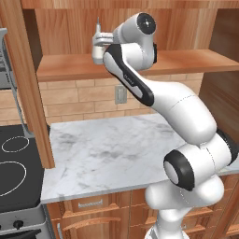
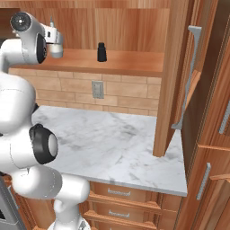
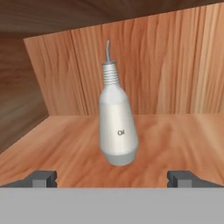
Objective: Move the oil and vinegar bottle and shaker from the cabinet to the dining counter.
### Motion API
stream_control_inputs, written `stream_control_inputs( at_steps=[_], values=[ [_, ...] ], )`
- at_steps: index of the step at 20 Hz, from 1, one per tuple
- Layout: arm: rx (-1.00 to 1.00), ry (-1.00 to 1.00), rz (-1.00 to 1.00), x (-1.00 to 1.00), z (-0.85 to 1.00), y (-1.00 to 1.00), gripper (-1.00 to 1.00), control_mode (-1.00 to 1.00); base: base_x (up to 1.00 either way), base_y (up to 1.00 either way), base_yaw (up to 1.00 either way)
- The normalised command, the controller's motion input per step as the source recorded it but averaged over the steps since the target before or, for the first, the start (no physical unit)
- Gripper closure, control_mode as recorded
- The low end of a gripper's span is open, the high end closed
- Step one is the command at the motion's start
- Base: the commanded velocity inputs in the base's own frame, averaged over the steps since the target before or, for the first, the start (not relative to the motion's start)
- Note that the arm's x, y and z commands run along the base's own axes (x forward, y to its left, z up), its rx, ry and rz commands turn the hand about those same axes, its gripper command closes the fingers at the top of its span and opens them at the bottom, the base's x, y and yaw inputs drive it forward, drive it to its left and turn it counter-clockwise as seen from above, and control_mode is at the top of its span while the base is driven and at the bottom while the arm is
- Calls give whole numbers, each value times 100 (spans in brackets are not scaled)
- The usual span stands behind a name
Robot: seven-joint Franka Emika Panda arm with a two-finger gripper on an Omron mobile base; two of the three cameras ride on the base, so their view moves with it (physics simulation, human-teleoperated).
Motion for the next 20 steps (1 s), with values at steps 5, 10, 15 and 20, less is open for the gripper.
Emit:
stream_control_inputs(
  at_steps=[5, 10, 15, 20],
  values=[
    [0, 0, 0, 17, -6, 8, -100, -100, 0, 0, 0],
    [-1, 0, 0, 22, -3, 4, -100, -100, 0, 0, 0],
    [-1, 0, 0, 24, 0, 2, -100, -100, 0, 0, 0],
    [0, 0, 0, 23, -1, 2, -100, -100, 0, 0, 0]
  ],
)
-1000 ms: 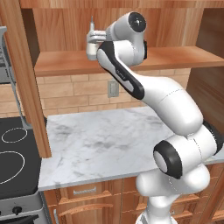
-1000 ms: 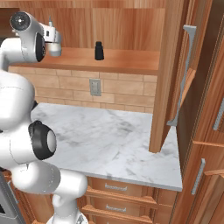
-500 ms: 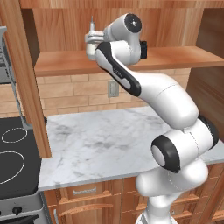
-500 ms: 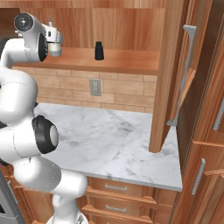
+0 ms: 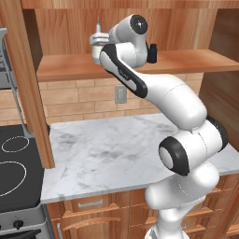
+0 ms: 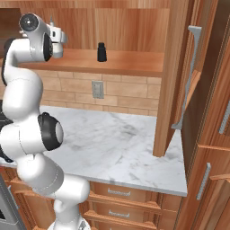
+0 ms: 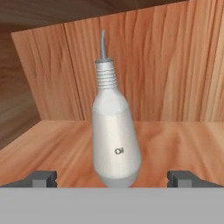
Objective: Move the oil and vinegar bottle and shaker from the cabinet to the dining counter.
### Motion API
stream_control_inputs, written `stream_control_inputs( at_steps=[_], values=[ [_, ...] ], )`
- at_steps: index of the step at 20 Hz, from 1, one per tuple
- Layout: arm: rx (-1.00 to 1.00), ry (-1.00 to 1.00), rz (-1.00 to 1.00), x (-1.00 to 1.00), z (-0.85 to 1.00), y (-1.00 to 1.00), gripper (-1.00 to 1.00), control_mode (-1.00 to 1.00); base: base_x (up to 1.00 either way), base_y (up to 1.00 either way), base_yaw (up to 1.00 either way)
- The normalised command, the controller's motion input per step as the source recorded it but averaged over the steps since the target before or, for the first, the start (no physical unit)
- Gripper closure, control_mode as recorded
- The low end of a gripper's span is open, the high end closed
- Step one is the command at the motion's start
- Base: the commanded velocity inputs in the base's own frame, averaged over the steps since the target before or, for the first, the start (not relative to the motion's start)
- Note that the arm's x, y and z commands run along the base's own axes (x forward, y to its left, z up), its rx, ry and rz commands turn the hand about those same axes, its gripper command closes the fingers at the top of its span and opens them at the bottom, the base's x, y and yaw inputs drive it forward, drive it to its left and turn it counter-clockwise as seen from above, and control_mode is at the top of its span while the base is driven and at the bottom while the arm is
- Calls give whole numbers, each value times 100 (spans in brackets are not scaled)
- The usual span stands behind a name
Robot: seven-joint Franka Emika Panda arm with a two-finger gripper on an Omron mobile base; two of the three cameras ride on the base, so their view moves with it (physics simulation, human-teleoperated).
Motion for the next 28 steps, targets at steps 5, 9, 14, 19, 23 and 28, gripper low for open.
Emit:
stream_control_inputs(
  at_steps=[5, 9, 14, 19, 23, 28],
  values=[
    [0, 0, 0, 24, -3, 10, -100, -100, 0, 0, 0],
    [0, 0, 0, 26, -4, 11, -100, -100, 0, 0, 0],
    [-1, 0, 0, 25, -2, 7, -100, -100, 0, 0, 0],
    [-3, 0, 0, 21, -2, 8, -100, -100, 0, 0, 0],
    [-3, 0, 0, 18, -2, 10, -100, -100, 0, 0, 0],
    [-2, 2, 0, 13, -1, 7, -100, -100, 0, 0, 0]
  ],
)
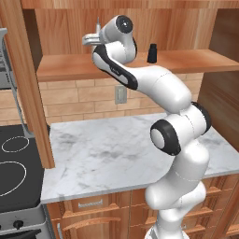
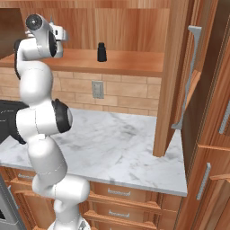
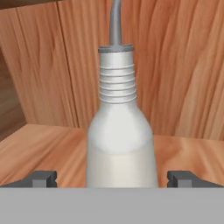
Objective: Move the oil and vinegar bottle and shaker from the cabinet to the dining counter.
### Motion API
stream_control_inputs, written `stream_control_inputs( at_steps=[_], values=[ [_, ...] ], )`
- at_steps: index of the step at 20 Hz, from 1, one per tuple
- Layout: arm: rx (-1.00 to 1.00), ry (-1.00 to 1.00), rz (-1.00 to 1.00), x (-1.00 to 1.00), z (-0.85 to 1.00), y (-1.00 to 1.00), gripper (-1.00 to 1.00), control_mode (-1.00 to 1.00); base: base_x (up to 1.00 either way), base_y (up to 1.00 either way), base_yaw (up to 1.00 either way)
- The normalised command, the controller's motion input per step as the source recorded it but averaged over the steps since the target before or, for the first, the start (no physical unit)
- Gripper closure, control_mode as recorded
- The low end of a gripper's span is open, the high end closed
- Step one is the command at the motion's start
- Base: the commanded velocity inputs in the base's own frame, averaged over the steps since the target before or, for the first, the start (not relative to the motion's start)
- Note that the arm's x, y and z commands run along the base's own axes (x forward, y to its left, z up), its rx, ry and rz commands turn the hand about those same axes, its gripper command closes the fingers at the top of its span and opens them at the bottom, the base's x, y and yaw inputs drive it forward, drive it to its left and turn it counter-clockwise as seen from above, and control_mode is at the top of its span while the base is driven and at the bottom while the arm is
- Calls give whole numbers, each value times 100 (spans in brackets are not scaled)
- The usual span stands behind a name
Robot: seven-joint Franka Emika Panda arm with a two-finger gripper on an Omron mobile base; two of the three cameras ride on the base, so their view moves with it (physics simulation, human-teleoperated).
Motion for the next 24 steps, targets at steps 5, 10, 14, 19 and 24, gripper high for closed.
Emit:
stream_control_inputs(
  at_steps=[5, 10, 14, 19, 24],
  values=[
    [-2, 1, 0, 8, -1, 5, -100, -100, 0, 0, 0],
    [-2, 0, 1, 1, -1, 0, -100, -100, 0, 0, 0],
    [-3, 0, 2, 0, 0, 0, -100, -100, 0, 0, 0],
    [-2, 0, 1, 0, -1, -4, -100, -100, 0, 0, 0],
    [-4, 0, 0, 0, -2, -11, -100, -100, 0, 0, 0]
  ],
)
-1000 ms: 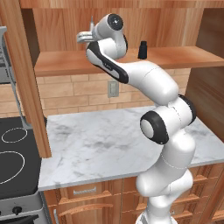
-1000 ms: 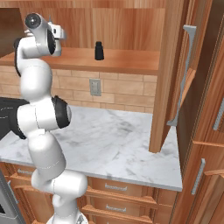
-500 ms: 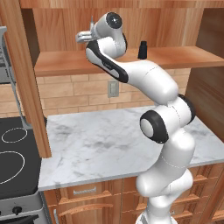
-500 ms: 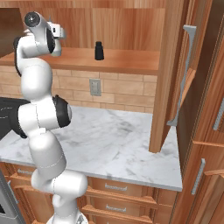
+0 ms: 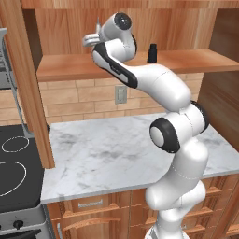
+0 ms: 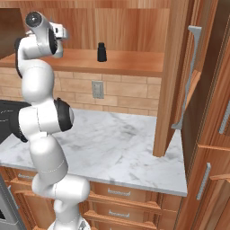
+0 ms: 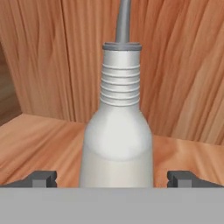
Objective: Move the oil and vinegar bottle and shaker from the cabinet to the dining counter.
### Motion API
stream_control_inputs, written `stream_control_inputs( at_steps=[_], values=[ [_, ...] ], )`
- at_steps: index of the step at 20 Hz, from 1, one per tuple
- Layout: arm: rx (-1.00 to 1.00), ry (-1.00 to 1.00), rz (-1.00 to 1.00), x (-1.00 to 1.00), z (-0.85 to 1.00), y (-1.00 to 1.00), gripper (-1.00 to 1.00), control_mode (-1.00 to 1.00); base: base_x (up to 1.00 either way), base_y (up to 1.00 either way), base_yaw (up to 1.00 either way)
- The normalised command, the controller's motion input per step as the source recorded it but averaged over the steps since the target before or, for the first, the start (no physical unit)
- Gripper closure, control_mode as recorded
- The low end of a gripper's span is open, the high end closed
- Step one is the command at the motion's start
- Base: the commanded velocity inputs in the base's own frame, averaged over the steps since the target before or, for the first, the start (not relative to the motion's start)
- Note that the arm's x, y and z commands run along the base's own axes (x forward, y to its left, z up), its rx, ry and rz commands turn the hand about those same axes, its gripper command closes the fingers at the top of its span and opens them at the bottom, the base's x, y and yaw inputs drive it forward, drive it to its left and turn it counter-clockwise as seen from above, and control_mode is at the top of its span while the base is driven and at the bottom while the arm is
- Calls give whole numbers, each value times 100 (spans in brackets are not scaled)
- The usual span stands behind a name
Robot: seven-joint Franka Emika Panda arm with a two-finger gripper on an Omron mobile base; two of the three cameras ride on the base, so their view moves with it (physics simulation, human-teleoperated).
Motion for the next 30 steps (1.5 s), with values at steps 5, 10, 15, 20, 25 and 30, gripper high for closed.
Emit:
stream_control_inputs(
  at_steps=[5, 10, 15, 20, 25, 30],
  values=[
    [-4, 0, 0, 2, -1, -10, -100, -100, 0, 0, 0],
    [-3, 0, 0, 15, -1, 0, -100, -100, 0, 0, 0],
    [0, 0, 0, 20, -3, 0, -100, -100, 0, 0, 0],
    [0, 0, 0, 21, -1, 0, -100, -100, 0, 0, 0],
    [0, 0, 0, 12, 0, 1, -100, -100, 0, 0, 0],
    [1, 0, 0, 6, -2, 20, 100, -100, 0, 0, 0]
  ],
)
